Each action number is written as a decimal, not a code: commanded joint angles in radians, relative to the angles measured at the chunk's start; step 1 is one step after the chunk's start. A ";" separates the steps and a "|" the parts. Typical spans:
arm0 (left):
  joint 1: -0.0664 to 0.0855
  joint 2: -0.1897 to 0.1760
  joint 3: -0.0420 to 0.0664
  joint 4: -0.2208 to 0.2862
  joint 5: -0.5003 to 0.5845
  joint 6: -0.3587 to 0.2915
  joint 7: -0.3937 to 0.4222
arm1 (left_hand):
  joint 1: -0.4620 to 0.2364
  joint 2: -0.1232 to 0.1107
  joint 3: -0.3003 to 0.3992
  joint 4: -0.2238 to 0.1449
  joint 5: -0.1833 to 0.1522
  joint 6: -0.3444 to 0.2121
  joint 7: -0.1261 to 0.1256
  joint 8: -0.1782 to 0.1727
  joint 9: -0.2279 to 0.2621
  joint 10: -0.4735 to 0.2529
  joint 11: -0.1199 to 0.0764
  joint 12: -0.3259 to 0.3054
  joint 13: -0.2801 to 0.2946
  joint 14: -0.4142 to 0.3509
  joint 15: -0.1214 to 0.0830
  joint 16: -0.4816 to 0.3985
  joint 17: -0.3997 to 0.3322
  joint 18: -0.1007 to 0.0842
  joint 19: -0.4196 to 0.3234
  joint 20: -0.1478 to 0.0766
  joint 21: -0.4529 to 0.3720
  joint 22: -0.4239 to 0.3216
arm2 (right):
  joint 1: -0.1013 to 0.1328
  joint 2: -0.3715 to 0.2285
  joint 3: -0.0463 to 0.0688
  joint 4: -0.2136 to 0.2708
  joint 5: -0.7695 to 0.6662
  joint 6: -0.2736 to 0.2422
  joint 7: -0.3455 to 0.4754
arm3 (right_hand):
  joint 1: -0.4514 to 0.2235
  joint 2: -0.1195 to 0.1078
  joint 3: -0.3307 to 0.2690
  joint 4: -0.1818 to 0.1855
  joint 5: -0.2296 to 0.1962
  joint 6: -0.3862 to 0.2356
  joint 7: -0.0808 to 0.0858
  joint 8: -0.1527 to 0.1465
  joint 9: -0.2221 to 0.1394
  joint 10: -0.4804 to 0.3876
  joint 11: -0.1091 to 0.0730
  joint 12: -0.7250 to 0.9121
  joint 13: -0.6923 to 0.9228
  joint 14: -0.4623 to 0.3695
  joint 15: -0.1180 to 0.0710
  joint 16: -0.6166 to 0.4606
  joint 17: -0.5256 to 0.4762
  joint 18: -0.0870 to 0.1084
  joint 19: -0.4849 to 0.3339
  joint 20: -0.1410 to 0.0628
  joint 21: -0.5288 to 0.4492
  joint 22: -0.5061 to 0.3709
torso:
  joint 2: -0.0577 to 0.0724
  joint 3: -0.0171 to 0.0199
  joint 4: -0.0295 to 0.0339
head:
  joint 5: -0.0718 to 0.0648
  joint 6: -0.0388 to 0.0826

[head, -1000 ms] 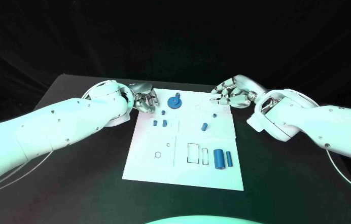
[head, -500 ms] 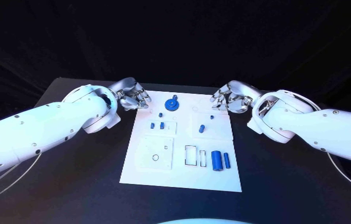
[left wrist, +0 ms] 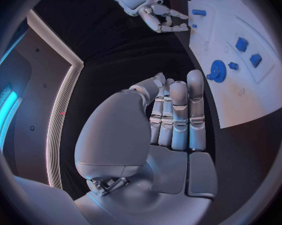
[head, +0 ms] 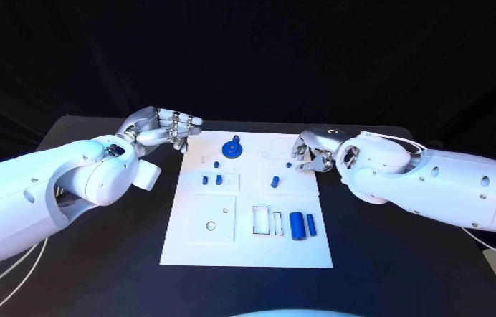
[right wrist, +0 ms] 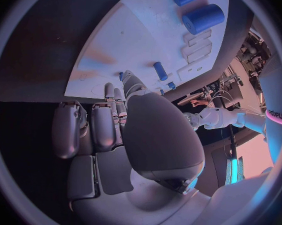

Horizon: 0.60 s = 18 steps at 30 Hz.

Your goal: Assemble the parts on the task board

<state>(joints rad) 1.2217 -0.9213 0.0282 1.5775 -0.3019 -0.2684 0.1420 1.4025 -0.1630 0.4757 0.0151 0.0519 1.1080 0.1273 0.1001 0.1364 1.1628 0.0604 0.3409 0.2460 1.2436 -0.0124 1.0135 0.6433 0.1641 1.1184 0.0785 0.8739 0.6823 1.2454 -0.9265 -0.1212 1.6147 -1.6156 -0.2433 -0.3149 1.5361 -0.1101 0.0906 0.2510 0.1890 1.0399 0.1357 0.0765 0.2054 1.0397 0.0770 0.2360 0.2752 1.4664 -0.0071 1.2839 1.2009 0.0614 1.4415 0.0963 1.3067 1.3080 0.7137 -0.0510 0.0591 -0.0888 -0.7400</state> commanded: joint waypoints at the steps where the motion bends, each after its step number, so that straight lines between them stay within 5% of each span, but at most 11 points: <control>1: 0.000 -0.006 0.000 0.015 0.164 0.032 0.088 | -0.003 0.012 -0.007 -0.001 -0.001 -0.003 0.007 -0.005 -0.002 -0.007 -0.001 0.005 0.002 -0.005 0.001 -0.006 -0.004 0.021 -0.006 0.001 -0.008 -0.003 | -0.004 0.011 0.000 -0.006 -0.100 0.045 -0.048 | -0.002 -0.010 0.008 0.001 -0.004 0.000 0.005 -0.008 -0.003 0.000 0.004 -0.010 -0.011 0.035 0.005 0.007 0.002 -0.002 0.003 0.005 0.000 0.120 | 0.000 -0.0013 -0.0008 | 0.000 0.000; 18: -0.001 -0.020 0.000 0.027 0.197 0.031 0.096 | 0.000 0.016 -0.015 -0.005 -0.001 -0.010 0.011 -0.008 -0.005 -0.016 0.001 0.013 0.006 -0.010 0.002 -0.014 -0.016 0.021 -0.003 0.002 -0.018 -0.010 | -0.029 0.072 -0.001 -0.061 -0.084 0.024 -0.024 | 0.031 0.008 0.115 -0.009 0.009 0.040 0.000 -0.007 -0.013 0.059 -0.001 -0.053 -0.081 0.037 0.000 0.023 0.015 -0.006 0.013 0.002 0.018 0.136 | 0.001 0.0020 -0.0013 | 0.003 -0.004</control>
<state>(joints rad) 1.2207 -0.9420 0.0272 1.6008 -0.1286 -0.2557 0.2170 1.4024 -0.1553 0.4657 0.0113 0.0519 1.1008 0.1342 0.0960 0.1325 1.1557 0.0605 0.3487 0.2504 1.2400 -0.0087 1.0067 0.6281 0.1742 1.1185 0.0785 0.8596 0.6732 1.2194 -0.8558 -0.1222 1.5579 -1.6889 -0.2282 -0.3425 1.5582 -0.1003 0.1988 0.2425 0.1934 1.0741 0.1354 0.0717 0.1937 1.0920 0.0752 0.1855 0.1971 1.4664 -0.0071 1.3004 1.2145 0.0613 1.4482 0.0965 1.3188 1.3078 0.7146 -0.0501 0.0584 -0.0872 -0.7426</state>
